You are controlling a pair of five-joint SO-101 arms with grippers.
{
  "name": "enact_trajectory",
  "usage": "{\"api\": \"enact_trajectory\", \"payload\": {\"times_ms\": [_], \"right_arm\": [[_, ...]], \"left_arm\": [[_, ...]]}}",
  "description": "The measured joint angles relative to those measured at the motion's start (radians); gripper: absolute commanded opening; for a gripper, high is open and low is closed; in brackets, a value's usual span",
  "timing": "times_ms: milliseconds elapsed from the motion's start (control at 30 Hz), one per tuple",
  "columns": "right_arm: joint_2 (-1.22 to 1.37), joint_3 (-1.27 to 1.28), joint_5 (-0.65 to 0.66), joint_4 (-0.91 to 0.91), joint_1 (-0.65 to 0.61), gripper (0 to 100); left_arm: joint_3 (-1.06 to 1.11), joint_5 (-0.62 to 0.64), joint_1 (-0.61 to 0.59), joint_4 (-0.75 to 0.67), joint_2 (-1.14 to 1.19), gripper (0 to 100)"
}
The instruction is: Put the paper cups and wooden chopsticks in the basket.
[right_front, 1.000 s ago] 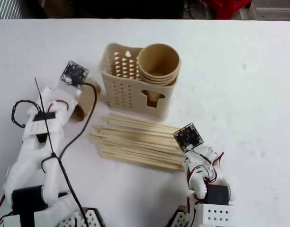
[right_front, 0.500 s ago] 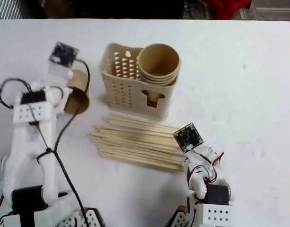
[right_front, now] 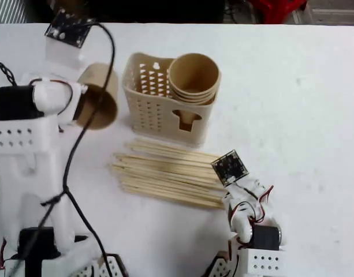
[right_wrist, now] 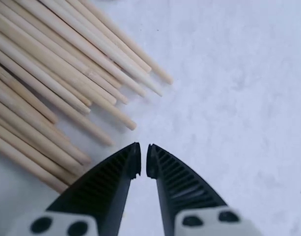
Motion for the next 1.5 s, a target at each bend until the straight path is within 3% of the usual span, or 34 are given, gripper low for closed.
{"api": "enact_trajectory", "payload": {"times_ms": [133,433,767,1033,1500], "right_arm": [[0.0,0.0,0.0,0.0,0.0,4.2],[0.0,0.0,0.0,0.0,0.0,4.2],[0.0,0.0,0.0,0.0,0.0,4.2],[0.0,0.0,0.0,0.0,0.0,4.2],[0.0,0.0,0.0,0.0,0.0,4.2]], "left_arm": [[-0.173,0.044,0.087,0.058,-0.002,2],[-0.328,0.137,0.298,0.058,-0.002,2],[-0.503,0.164,0.413,0.058,-0.002,2],[-0.414,0.164,0.534,-0.049,0.017,2],[-0.316,0.164,0.535,-0.077,0.1,5]]}}
